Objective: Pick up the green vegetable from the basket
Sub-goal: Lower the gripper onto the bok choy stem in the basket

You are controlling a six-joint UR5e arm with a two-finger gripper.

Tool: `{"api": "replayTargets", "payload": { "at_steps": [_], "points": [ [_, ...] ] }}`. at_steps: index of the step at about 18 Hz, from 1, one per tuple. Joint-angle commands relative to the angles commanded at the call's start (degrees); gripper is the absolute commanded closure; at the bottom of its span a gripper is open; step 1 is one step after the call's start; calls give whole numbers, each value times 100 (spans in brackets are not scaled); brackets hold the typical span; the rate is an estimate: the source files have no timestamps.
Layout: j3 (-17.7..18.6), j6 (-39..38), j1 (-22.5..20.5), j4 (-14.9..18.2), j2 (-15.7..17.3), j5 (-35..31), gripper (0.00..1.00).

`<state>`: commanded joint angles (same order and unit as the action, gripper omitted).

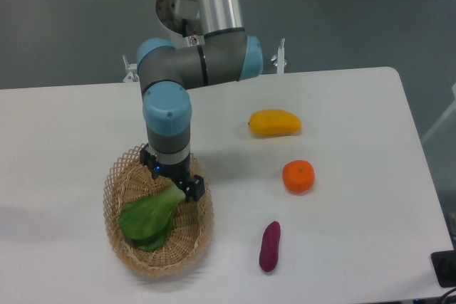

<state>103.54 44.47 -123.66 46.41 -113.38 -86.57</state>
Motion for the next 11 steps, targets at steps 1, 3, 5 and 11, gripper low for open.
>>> {"api": "replayTargets", "payload": {
  "at_steps": [1, 3, 5, 11],
  "points": [
    [52, 0, 0, -9, -9, 0, 0],
    [131, -35, 9, -114, -35, 0, 0],
    [175, -44, 18, -219, -62, -9, 0],
    [185, -44, 53, -325, -97, -26, 0]
  ]
}}
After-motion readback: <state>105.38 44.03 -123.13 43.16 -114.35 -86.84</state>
